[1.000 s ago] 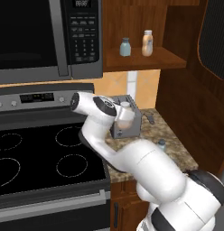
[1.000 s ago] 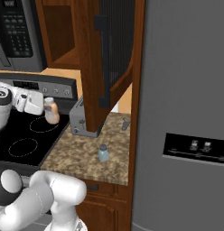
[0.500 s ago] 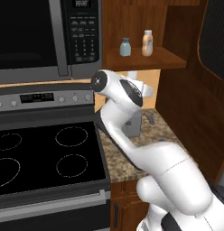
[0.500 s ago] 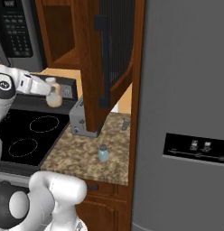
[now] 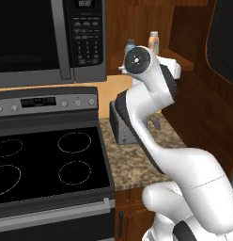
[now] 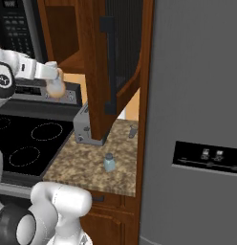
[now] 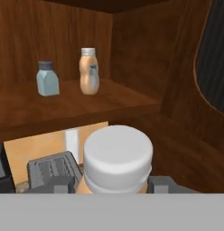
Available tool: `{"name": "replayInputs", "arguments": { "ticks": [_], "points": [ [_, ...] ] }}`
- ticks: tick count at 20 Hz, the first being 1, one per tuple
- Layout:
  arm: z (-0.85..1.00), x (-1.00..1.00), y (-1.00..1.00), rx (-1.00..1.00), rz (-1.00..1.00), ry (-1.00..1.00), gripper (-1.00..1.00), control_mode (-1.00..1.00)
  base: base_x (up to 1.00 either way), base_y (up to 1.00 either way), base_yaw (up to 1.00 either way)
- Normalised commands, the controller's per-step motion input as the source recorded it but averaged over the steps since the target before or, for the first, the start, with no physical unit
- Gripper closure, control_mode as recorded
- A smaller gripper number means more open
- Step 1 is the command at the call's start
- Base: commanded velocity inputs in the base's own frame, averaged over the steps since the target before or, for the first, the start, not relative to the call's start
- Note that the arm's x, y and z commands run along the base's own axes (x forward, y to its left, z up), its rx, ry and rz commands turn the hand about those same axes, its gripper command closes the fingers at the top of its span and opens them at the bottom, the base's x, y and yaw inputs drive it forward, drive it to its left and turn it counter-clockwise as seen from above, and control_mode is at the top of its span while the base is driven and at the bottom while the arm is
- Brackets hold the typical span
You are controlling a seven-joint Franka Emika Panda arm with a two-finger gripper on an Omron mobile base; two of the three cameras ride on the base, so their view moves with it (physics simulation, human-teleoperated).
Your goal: Put the shaker and condiment bottle from the counter next to their counterparts in the cabinet.
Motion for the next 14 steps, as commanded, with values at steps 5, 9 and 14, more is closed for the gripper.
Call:
{"name": "replayInputs", "arguments": {
  "ticks": [5,9,14],
  "points": [
    [0.52,-0.73,-0.13,0.0,0.11,-0.03,1.0,-1.0,0.0,0.0,0.0],
    [0.52,0.01,-0.36,0.0,0.25,-0.1,1.0,-1.0,0.0,0.0,0.0],
    [0.24,0.0,-0.46,0.0,0.28,-0.12,1.0,-1.0,0.0,0.0,0.0]
  ]
}}
